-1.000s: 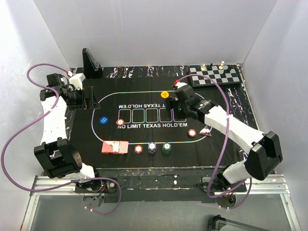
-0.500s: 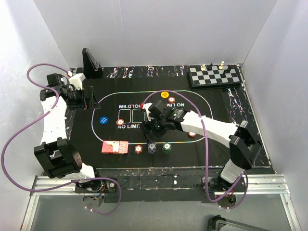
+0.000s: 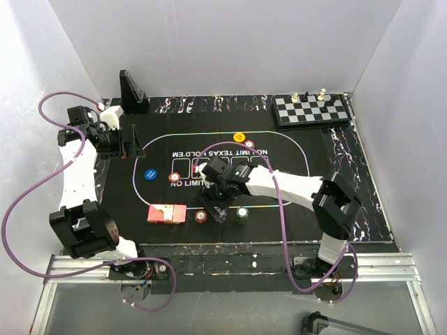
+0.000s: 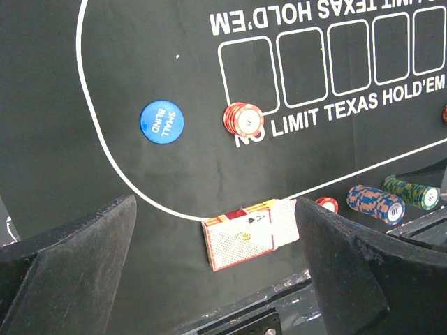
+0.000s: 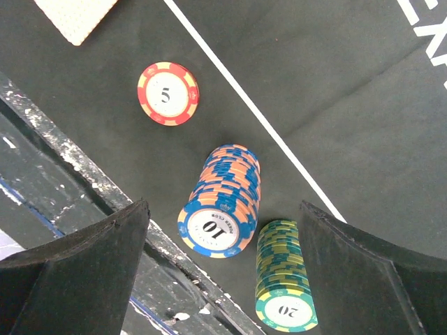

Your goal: Distribute texas hold em gaming equipment

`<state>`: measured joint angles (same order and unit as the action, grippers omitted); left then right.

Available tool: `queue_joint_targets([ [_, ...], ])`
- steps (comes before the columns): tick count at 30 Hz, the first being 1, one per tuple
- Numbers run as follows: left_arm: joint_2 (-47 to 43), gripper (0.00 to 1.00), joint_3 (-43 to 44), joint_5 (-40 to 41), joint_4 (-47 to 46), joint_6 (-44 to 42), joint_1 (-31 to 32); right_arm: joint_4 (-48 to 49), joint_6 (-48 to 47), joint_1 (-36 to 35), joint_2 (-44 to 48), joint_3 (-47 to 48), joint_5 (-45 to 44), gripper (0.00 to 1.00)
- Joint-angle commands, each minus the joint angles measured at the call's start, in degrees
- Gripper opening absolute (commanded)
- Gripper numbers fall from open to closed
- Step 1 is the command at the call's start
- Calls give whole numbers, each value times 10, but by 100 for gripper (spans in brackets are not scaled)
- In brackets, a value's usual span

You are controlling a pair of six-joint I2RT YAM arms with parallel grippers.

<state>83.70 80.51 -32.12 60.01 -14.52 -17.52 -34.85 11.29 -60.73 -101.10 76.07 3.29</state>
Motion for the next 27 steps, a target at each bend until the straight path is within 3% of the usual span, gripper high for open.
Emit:
queue_joint_targets([
  [1,-19,98,23,-1,0,-1,-3,-4,-10,-6,-9,12,-22,93],
  [7,-20,98,21,-5,0,-1,-2,12,-7,-6,-22,-4,-17,93],
  [18,-22,98,21,-6,-1,-2,-2,34,0,-7,-31,-24,-9,81],
  [22,-22,98,20,-3,-2,-1,-2,37,1,-6,-27,-27,-9,72],
  [27,-27,98,17,-3,-2,-2,-2,41,3,-6,-18,-30,-13,55],
])
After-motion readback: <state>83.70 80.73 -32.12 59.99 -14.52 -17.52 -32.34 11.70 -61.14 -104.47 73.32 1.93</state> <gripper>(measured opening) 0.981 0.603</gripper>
